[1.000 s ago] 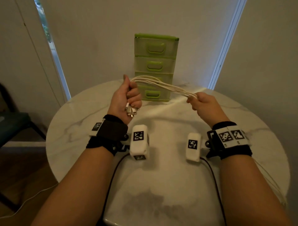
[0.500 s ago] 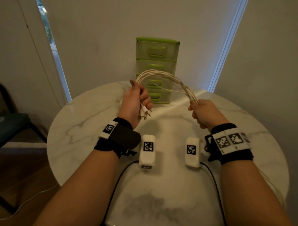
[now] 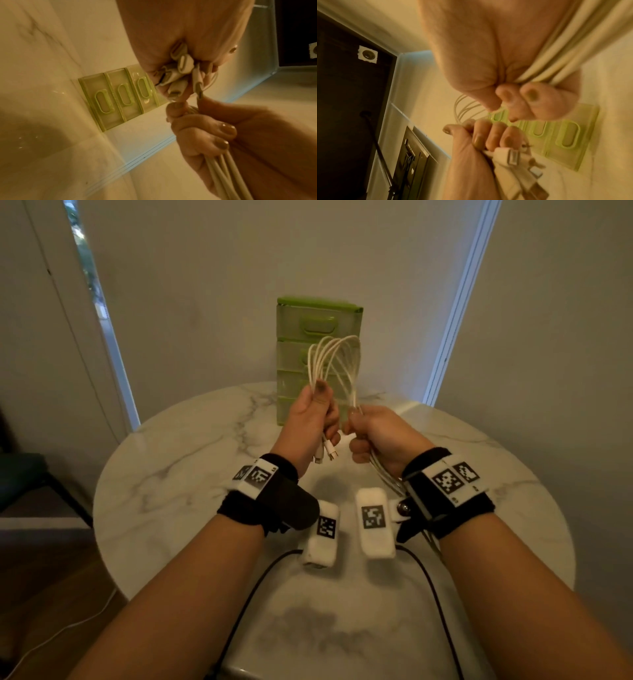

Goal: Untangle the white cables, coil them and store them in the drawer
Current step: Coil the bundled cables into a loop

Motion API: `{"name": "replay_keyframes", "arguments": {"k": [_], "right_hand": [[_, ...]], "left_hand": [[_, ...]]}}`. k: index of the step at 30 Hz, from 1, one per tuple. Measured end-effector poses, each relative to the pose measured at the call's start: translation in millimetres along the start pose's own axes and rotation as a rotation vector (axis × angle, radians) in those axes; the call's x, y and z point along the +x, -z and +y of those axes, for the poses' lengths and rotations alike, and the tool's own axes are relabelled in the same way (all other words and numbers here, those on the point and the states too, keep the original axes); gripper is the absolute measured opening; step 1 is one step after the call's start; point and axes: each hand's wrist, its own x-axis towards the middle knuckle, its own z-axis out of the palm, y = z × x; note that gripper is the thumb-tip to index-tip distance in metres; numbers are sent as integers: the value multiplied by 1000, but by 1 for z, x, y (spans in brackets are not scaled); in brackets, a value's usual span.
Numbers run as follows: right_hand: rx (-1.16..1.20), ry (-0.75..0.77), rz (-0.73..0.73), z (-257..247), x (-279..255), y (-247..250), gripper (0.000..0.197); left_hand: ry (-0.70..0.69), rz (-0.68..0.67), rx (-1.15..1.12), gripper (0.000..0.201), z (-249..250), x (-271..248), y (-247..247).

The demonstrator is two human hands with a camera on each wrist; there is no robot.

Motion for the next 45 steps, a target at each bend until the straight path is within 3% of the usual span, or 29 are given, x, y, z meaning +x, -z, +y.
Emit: {"name": "replay_keyframes", "arguments": {"k": [3, 8, 11, 14, 17, 19, 23, 25, 26, 28, 31, 33, 35, 39, 43, 45], "right_hand": [[153, 128, 139, 5, 0, 2, 25], [278, 238, 182, 5, -7, 7, 25], [-15, 200, 221, 18, -4, 22, 16], [-513, 132, 244, 30, -2, 41, 37], [-913, 153, 156, 23, -9, 43, 16], [-986, 121, 83, 17, -15, 40, 14], [-469, -78, -88, 15, -24, 44, 27], [-242, -54, -114, 14, -27, 49, 26], [-239, -25, -102, 14, -27, 51, 24], [-491, 31, -4, 12, -24, 49, 23], [-979, 130, 118, 9, -18, 40, 25], [-1087, 162, 150, 7, -16, 33, 16], [-1165, 167, 175, 1, -17, 24, 21], [-1336, 230, -7, -20, -18, 9, 20], [-1328, 169, -217, -42, -25, 1, 6], [-1317, 187, -259, -48, -26, -2, 19]], "left_hand": [[131, 58, -266, 38, -5, -3, 4], [277, 118, -665, 44, 1, -2, 8], [236, 93, -973, 48, 24, 6, 27], [182, 71, -1038, 55, 46, 16, 52], [142, 96, -945, 55, 59, 25, 65], [120, 138, -825, 52, 62, 30, 68], [94, 221, -720, 50, 59, 35, 76], [83, 272, -768, 53, 58, 36, 82], [81, 282, -770, 54, 58, 36, 83], [93, 244, -692, 54, 57, 36, 77], [153, 85, -395, 50, 54, 30, 57], [177, -23, -185, 47, 51, 25, 43], [179, -97, -7, 44, 49, 19, 32], [123, -189, 220, 37, 44, 13, 16], [89, -155, 308, 24, 40, 7, 6], [84, -136, 353, 19, 36, 5, 0]]}}
